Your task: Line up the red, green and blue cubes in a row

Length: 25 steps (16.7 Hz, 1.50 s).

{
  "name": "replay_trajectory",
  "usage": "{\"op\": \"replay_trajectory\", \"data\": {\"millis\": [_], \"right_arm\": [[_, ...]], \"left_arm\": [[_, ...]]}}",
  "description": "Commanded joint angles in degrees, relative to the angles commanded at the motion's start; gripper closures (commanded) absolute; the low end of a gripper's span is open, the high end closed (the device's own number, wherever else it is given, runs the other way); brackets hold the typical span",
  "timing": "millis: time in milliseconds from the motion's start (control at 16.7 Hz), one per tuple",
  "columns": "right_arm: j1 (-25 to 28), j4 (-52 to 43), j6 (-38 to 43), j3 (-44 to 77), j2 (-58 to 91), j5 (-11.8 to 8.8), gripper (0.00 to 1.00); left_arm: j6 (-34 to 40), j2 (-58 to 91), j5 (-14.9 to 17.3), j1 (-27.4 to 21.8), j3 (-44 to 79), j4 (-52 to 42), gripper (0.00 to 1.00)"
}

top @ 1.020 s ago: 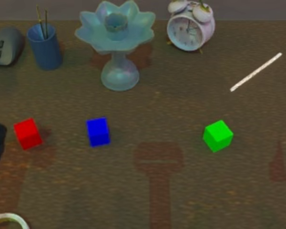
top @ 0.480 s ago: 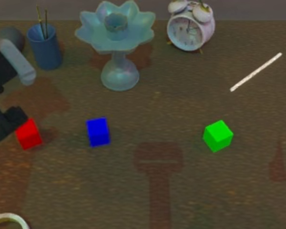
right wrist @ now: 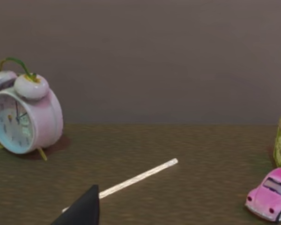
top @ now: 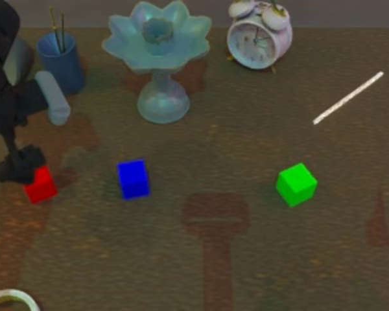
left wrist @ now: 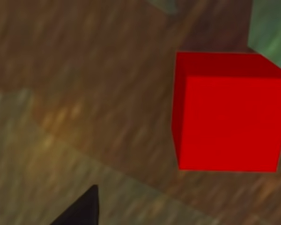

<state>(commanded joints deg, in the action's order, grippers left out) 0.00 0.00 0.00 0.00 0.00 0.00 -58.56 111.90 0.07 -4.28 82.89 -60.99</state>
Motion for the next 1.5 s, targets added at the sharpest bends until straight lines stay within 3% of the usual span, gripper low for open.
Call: {"op": "replay_trajectory", "data": {"millis": [360,780,1080,1500], "right_arm": [[0.00,0.00,0.00,0.00,0.00,0.00,0.00],[0.00,0.00,0.00,0.00,0.00,0.00,0.00],[0.00,0.00,0.00,0.00,0.00,0.00,0.00],[0.00,0.00,0.00,0.00,0.00,0.00,0.00]], "left_arm": [[-0.02,0.27,0.00,0.18,-0.89,1.06,0.00],[-0.13,6.99,0.05,0.10,-9.19,16.65,0.00],[-0.22,8.11,0.06,0.10,-10.29,18.40,0.00],[-0.22,8.11,0.06,0.10,-10.29,18.40,0.53]]}}
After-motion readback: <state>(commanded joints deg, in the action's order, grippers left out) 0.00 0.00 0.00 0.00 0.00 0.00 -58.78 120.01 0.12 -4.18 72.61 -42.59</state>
